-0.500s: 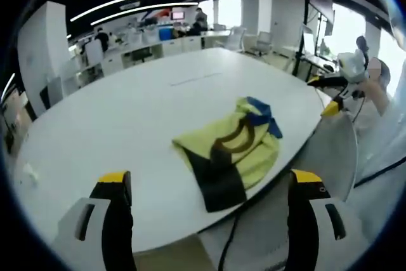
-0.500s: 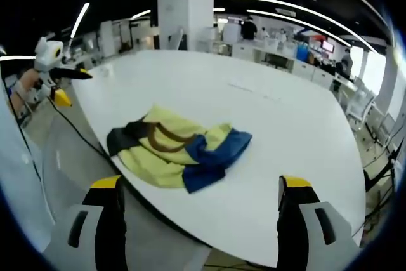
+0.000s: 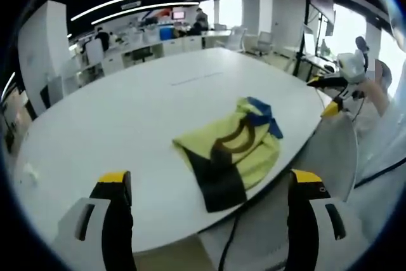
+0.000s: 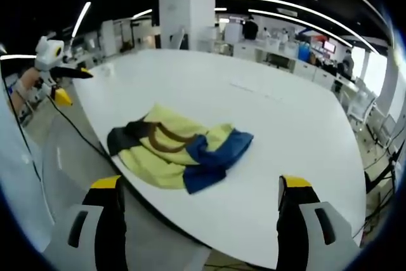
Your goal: Fold the garment on the visible template until the final outline fits inside the template.
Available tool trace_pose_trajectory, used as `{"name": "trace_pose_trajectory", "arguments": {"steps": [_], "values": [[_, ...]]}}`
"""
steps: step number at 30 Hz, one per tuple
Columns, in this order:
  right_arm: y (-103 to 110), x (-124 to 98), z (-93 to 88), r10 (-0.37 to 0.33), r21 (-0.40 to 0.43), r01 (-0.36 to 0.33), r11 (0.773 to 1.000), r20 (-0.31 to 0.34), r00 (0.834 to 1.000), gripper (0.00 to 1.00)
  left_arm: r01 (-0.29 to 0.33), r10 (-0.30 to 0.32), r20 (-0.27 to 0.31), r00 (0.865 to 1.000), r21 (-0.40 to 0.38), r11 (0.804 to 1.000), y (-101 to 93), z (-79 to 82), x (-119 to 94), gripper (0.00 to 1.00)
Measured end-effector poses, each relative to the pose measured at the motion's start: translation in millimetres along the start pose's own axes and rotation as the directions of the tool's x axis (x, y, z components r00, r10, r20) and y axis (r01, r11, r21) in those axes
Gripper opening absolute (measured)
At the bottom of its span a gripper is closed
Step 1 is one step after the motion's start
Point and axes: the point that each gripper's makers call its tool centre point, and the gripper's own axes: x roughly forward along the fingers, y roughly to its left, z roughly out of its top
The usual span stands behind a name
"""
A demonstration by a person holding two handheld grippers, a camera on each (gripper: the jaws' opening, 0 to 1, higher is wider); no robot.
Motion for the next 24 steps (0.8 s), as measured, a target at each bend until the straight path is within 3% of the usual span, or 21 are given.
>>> {"name": "trace_pose_trajectory", "arguments": {"steps": [24], "values": [[5.8,-2.4,4.7,0.004,-0.027,-0.004,1.0,0.015,1.0,1.0,-0.006,0.006,0.039,0.999,0.015,1.0,-4.4,4.4,-6.9,0.99]]}}
